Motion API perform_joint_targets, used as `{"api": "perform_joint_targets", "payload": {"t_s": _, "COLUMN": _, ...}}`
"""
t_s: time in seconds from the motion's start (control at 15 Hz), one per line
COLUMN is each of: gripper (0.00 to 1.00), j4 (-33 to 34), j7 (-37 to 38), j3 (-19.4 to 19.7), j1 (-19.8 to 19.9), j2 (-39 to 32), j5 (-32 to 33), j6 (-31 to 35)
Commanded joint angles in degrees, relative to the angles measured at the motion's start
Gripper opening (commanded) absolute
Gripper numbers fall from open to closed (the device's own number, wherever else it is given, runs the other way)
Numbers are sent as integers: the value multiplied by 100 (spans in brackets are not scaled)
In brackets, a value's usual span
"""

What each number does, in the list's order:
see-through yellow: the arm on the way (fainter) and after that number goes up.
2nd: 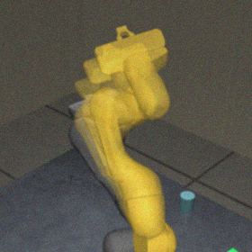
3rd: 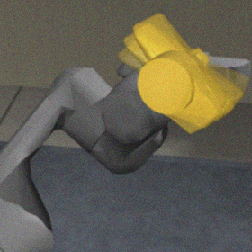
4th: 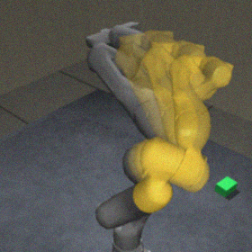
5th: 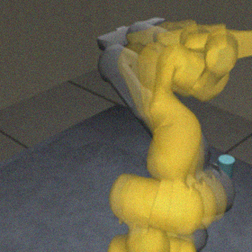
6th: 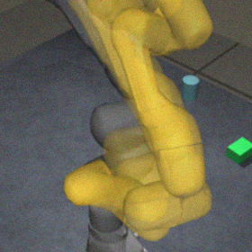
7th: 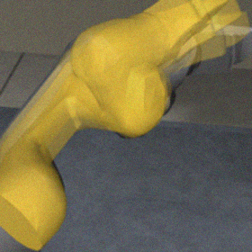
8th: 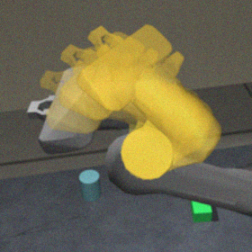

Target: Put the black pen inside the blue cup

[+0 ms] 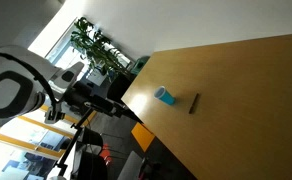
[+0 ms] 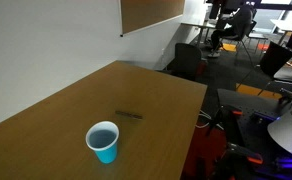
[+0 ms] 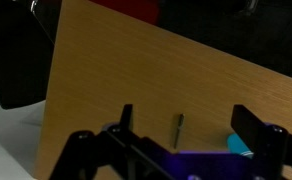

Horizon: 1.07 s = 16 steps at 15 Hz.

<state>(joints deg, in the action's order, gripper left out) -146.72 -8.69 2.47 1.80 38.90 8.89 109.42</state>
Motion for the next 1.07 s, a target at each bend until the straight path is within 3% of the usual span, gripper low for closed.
{"api": "perform_joint_targets", "payload": {"t_s": 0.0, "gripper": 100, "j4": 12, "j7": 17, "j3": 26, "j1": -34, "j2": -2, "j5": 16, "j6": -17}}
{"api": "perform_joint_targets", "payload": {"t_s": 0.27, "gripper": 100, "j4": 12, "j7": 17, "j3": 26, "j1": -34, "j2": -2, "j5": 16, "j6": -17}}
{"api": "perform_joint_targets", "payload": {"t_s": 0.47, "gripper": 100, "j4": -1, "j7": -13, "j3": 25, "j1": -126, "j2": -16, "j5": -50, "j6": 387}}
{"api": "perform_joint_targets", "payload": {"t_s": 1.0, "gripper": 100, "j4": -11, "j7": 142, "j3": -6, "j1": -394, "j2": -1015, "j5": -711, "j6": 2792}}
